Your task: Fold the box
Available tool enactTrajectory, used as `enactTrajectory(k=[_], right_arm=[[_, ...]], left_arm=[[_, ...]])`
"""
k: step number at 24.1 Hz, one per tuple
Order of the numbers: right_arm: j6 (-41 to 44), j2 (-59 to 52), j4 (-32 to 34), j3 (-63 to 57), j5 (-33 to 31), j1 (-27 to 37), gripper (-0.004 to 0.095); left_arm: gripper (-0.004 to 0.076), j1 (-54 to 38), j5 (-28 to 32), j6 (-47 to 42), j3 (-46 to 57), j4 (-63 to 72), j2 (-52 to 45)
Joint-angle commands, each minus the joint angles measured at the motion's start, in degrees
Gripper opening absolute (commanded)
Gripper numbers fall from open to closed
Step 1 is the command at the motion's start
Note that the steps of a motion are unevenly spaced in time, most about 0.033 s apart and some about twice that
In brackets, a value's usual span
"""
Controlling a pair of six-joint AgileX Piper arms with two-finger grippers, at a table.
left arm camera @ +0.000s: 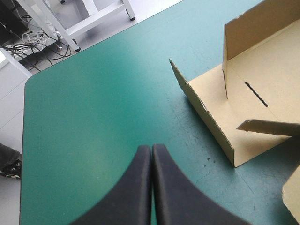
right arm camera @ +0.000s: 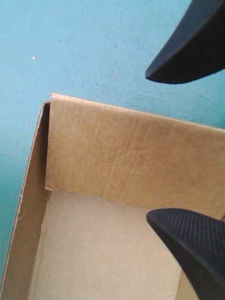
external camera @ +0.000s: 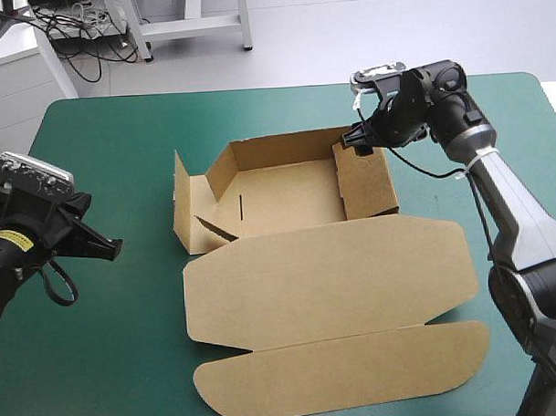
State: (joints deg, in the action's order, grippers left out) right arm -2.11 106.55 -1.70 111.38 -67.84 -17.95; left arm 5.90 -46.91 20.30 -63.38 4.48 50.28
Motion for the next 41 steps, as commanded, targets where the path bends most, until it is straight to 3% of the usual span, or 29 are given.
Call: enactTrajectory(k=[1,12,20,25,28,33,41], right_arm=[[-1.55,-4.89,0.59,3.82,-3.62,0.0,0.0688],[-0.7,-5.45,5.72,3.72,-3.91,0.33,0.0688],[-1.63,2.3,-4.76,3.72,-3.91,5.51,0.067],[-2.73,7.97,-6.34,3.72,-3.91,5.51,0.0665],[-2.73,10.31,-7.55,3.72,-2.55,5.51,0.0532],[-3.41,10.7,-8.07,3.72,-3.1,5.51,0.0014],[-4.53,8.52,-9.17,3.72,-3.99,5.59,-0.002]], left_arm=[[-0.001,-0.05,4.14,-0.37,-1.5,0.27,-0.66],[-0.001,-0.05,4.14,-0.37,-1.5,0.47,-0.66],[-0.001,-0.05,4.14,-0.37,-1.5,0.72,-0.66],[-0.001,-0.05,4.14,-0.37,-1.5,1.12,-0.66],[-0.001,-0.05,4.14,-0.37,-1.5,1.59,-0.66],[-0.001,-0.05,3.94,-0.37,-1.5,1.97,-0.66],[-0.001,-0.05,3.32,-0.37,-1.5,1.33,-0.66]])
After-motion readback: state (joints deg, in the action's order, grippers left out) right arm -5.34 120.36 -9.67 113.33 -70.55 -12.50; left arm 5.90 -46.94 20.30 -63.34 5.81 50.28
